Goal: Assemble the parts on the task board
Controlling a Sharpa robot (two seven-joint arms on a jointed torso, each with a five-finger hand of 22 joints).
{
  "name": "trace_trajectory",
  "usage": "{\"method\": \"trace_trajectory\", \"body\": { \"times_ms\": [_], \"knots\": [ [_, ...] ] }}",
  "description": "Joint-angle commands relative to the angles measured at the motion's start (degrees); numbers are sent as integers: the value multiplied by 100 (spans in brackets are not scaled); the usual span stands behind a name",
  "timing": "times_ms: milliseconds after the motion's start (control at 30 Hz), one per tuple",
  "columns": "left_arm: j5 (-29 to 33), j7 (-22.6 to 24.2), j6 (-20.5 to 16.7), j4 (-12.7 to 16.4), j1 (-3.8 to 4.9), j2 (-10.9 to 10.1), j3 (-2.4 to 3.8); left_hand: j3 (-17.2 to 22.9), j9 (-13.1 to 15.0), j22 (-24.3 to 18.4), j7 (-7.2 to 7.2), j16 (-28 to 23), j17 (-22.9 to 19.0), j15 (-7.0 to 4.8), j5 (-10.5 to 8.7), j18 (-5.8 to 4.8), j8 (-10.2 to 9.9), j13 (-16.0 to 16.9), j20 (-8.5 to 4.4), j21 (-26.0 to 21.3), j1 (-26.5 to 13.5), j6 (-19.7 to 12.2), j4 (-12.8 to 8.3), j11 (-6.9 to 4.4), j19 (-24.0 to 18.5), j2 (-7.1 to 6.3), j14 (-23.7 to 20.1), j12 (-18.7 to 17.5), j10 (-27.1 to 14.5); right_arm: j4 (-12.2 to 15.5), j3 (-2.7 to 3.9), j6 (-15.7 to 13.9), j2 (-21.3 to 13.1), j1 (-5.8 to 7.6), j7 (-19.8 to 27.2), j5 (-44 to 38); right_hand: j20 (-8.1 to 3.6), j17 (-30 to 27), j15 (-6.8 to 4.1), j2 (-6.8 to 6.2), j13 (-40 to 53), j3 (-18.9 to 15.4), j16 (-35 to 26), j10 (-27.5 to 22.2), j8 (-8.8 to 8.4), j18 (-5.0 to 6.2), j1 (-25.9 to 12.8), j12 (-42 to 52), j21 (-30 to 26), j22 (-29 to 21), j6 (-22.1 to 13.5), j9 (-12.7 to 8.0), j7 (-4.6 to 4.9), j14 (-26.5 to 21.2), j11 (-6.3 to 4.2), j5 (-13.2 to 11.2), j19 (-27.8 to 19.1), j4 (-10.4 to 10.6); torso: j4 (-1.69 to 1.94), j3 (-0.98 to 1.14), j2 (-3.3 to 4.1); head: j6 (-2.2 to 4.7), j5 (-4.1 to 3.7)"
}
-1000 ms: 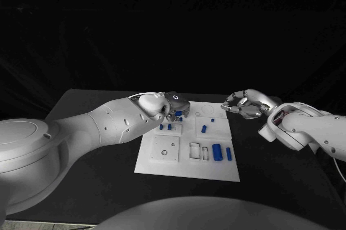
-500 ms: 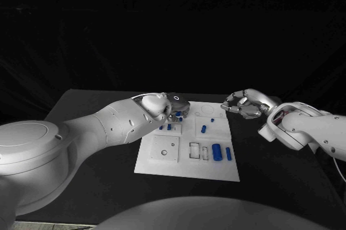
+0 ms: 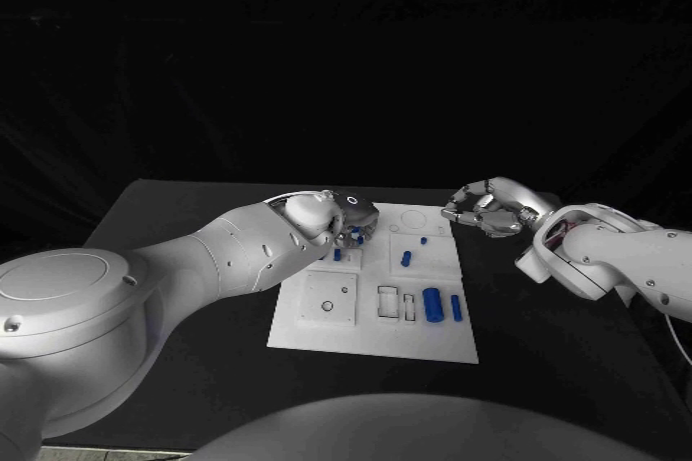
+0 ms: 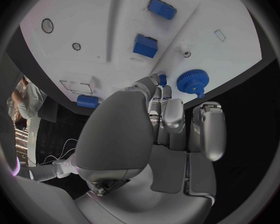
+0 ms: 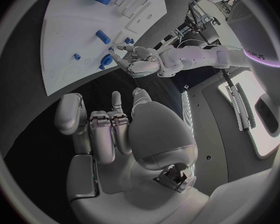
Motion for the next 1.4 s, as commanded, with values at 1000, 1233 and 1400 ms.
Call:
{"method": "trace_trajectory", "body": {
  "times_ms": [1000,1233,1400],
  "knots": [
    [-227,93,-338,-262,-112,126,6,-3,134,1319,9,-184,-483,-16,23,11,255,-4,4,28,-40,457,-311,-51,331,218,-124,54,403,20,1,33,-34,3,12,-15,-11,1509,14,13,1116,-6,20,628,-20,30,-11,-20,17,826,34,-7,-5,577,-23,11,30,16,3,-1,-2,0,-52],
    [-239,183,-495,-251,-118,93,6,-90,209,1352,41,-207,-603,-11,77,-13,397,51,15,127,-71,716,-416,-50,381,269,-93,177,803,23,1,25,-44,3,14,-15,-11,1509,15,14,1116,-6,20,628,-23,30,-14,-20,14,825,36,-10,-4,577,-22,11,28,18,5,1,-5,0,-51],
    [-242,220,-571,-253,-119,69,5,-110,202,1335,23,-315,-794,-5,80,0,367,42,20,74,-96,698,-437,-66,356,287,-141,155,849,23,1,19,-52,3,15,-15,-10,1509,16,15,1116,-6,20,628,-24,31,-14,-20,12,825,38,-11,-3,577,-21,11,27,17,4,0,-5,0,-54]
  ]
}}
